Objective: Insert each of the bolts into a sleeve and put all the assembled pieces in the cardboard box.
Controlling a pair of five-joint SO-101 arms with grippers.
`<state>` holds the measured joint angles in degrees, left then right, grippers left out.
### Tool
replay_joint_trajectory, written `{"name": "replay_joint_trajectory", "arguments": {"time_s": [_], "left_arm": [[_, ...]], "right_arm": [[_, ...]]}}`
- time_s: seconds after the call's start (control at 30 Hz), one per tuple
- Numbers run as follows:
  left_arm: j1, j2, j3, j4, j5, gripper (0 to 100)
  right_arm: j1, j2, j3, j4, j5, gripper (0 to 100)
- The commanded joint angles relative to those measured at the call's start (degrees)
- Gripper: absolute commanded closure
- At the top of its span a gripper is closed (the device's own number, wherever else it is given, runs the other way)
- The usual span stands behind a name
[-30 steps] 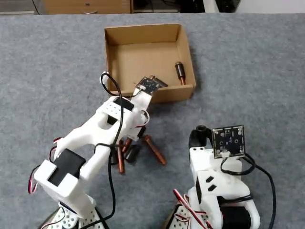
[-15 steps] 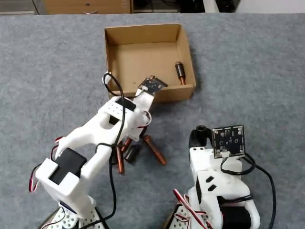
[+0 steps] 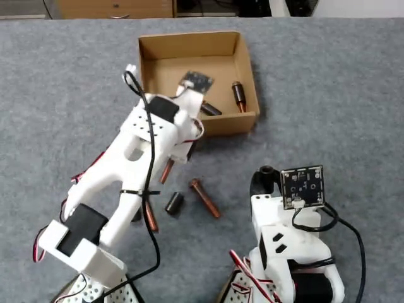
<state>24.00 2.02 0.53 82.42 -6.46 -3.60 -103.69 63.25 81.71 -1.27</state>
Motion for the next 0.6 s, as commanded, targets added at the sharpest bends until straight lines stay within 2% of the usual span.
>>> {"name": "replay_joint_trajectory", "arguments": {"time_s": [0.0, 0.27, 0.57], "left_arm": [[-0.53, -3.91, -8.79, 3.52, 4.48, 98], [-0.62, -8.92, -20.84, 8.88, 12.57, 98], [-0.62, -20.88, -29.36, 8.97, 17.23, 98]], "right_arm": [[0.75, -6.2, -0.31, 0.09, 0.26, 99.7], [0.75, -6.2, -0.31, 0.09, 0.26, 99.7], [0.66, -6.2, -0.57, -0.35, 0.53, 99.7]]}}
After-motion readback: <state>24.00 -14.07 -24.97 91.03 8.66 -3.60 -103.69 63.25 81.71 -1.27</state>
